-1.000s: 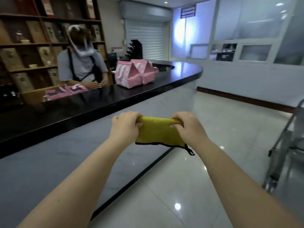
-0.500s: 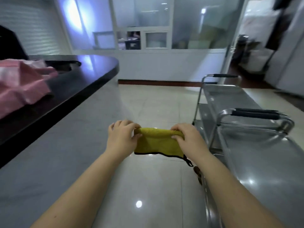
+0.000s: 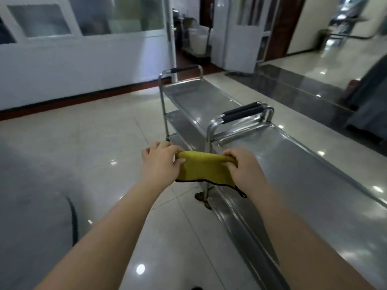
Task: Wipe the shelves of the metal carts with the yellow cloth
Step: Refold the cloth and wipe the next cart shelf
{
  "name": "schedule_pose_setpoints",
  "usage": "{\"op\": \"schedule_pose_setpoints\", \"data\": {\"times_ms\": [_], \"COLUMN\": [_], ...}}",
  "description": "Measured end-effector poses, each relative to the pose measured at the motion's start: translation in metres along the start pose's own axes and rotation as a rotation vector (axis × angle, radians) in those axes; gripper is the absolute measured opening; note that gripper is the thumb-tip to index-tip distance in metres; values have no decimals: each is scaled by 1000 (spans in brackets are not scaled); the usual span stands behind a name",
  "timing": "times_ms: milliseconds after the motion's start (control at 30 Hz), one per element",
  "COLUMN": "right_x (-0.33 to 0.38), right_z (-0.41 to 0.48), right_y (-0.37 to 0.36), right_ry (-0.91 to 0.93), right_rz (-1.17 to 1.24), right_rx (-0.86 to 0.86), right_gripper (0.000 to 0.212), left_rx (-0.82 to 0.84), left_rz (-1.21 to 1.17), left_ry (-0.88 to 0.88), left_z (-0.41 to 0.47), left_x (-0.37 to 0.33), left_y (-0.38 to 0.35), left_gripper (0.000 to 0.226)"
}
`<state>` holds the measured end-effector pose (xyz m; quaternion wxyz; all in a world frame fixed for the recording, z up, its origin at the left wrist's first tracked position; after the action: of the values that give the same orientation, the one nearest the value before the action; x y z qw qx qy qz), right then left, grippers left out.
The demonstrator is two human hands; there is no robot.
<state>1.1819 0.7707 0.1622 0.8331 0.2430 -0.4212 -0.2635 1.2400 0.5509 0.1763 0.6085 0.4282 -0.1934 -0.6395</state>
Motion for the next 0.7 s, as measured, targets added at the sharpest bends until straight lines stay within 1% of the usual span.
{"op": "schedule_pose_setpoints", "data": {"times_ms": [100, 200, 267, 400, 567, 700], "right_x": [-34, -64, -84, -114, -138, -149], "right_z": [13, 18, 15, -13, -62, -92], "right_y": [-7, -11, -20, -46, -74, -92], "right_ry": [-59, -156, -255, -473, -724, -879], "right_rz": [-37, -46, -48, -84, -182, -330], "right_rx": [-36, -72, -66, -53, -184, -263], "right_gripper": [15, 22, 22, 14, 13, 18], "left_rx": [51, 103, 159, 330, 550, 703], "left_rz": [-21, -58, -82, -112, -180, -256], "left_ry": [-76, -100, -114, -167, -336, -496], "left_z": [28, 44, 45, 39, 30, 22], "left_x": [-9, -18, -20, -16, -24, -32], "left_y": [-46, -87, -115, -171, -242, -288], "left_gripper": [22, 23, 22, 20, 23, 23]}}
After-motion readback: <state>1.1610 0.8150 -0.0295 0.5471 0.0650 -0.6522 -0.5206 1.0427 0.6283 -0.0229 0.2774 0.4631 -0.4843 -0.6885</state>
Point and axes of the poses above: each hand's wrist, its own z-axis towards the middle knuckle, its own y-axis out of the back of the hand, x = y × z, the point moved 3 cm from there along z, towards the middle knuckle, and after that the axes turned 14 degrees about -x, right-handed, at the moved point
